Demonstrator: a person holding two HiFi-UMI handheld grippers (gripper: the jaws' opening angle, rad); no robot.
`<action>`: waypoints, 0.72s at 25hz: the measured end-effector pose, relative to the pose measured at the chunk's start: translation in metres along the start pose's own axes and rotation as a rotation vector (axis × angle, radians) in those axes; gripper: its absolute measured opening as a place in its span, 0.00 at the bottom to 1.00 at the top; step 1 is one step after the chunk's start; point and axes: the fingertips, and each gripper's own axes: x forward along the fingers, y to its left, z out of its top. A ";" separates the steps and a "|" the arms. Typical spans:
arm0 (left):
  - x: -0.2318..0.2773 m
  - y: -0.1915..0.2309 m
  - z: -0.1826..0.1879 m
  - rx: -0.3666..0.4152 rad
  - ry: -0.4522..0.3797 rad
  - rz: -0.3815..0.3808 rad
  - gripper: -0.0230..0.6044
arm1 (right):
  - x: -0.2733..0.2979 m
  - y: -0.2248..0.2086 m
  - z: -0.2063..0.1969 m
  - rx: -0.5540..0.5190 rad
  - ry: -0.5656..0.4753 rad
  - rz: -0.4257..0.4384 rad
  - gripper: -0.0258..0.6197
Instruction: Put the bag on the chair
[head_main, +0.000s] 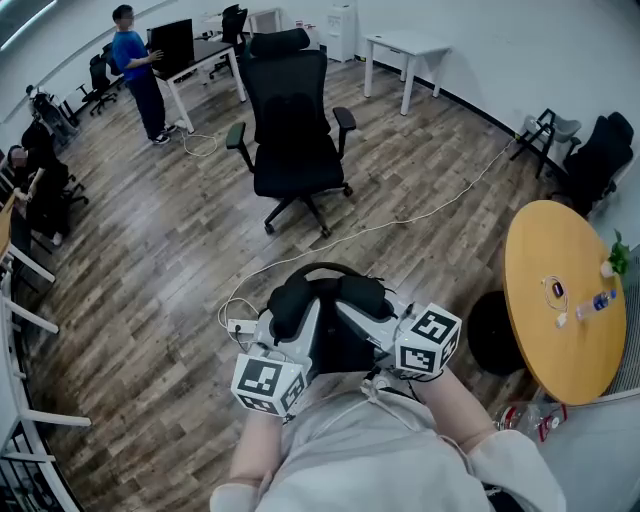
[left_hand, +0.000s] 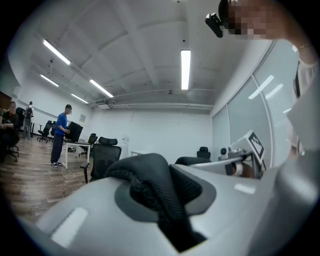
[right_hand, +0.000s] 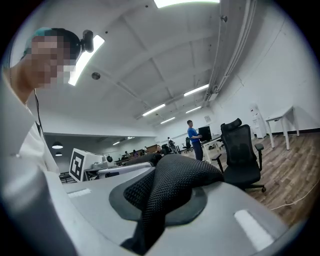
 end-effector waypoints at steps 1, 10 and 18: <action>-0.001 0.001 -0.001 -0.003 0.002 -0.001 0.15 | 0.001 0.001 -0.001 0.006 0.000 0.002 0.11; 0.006 0.019 -0.013 -0.012 0.043 0.007 0.15 | 0.018 -0.010 -0.010 0.075 0.009 0.018 0.11; 0.045 0.044 -0.023 -0.019 0.074 0.046 0.15 | 0.039 -0.056 -0.009 0.113 0.011 0.070 0.11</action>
